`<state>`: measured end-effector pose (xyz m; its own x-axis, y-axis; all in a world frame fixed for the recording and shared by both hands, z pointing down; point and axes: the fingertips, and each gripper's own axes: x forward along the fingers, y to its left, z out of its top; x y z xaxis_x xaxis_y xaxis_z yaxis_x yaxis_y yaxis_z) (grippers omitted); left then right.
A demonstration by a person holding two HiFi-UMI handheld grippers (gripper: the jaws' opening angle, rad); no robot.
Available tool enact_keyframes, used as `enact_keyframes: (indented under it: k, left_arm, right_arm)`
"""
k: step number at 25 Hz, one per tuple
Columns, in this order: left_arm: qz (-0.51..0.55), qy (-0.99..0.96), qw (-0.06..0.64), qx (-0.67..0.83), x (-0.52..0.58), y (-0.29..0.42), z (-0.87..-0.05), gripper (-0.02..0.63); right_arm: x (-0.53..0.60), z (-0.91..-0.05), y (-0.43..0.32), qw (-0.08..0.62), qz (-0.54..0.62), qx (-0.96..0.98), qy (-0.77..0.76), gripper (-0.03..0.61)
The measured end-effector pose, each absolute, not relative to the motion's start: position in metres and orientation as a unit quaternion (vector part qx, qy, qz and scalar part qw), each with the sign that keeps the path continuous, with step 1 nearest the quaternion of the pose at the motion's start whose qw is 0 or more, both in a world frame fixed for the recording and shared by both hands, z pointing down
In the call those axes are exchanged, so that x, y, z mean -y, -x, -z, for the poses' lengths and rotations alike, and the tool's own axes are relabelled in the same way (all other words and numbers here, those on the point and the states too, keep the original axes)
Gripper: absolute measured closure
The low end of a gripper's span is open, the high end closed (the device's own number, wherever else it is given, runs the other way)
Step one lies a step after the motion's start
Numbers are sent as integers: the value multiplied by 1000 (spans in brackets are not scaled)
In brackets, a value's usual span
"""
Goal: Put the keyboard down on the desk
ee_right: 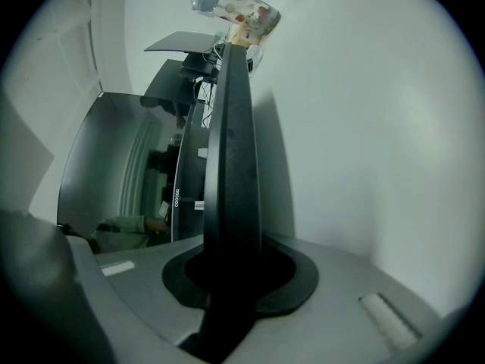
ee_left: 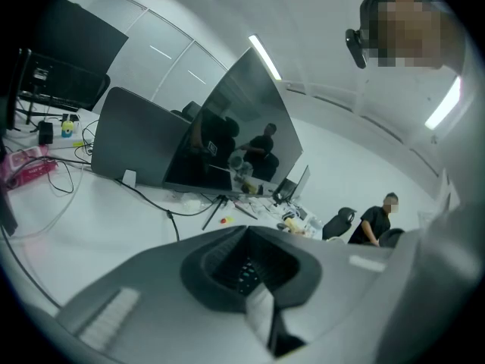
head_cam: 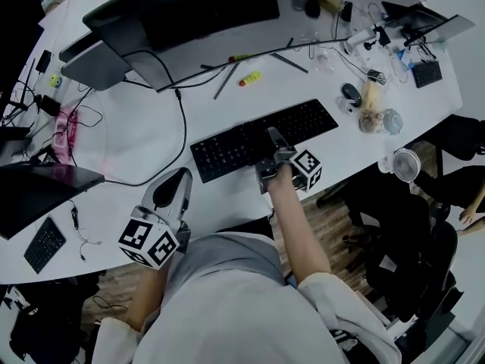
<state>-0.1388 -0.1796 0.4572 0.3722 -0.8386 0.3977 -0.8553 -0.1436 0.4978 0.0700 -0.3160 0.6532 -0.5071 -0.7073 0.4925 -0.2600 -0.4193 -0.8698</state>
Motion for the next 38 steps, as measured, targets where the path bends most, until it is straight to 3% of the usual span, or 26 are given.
enact_keyframes:
  k: [24, 38]
  left_arm:
    - [-2, -758, 349, 551, 180, 138, -459, 614]
    - [4, -761, 343, 550, 175, 137, -455, 614]
  right_arm:
    - [325, -653, -65, 132, 681, -528, 489, 477]
    - [330, -637, -58, 132, 672, -549, 479, 341]
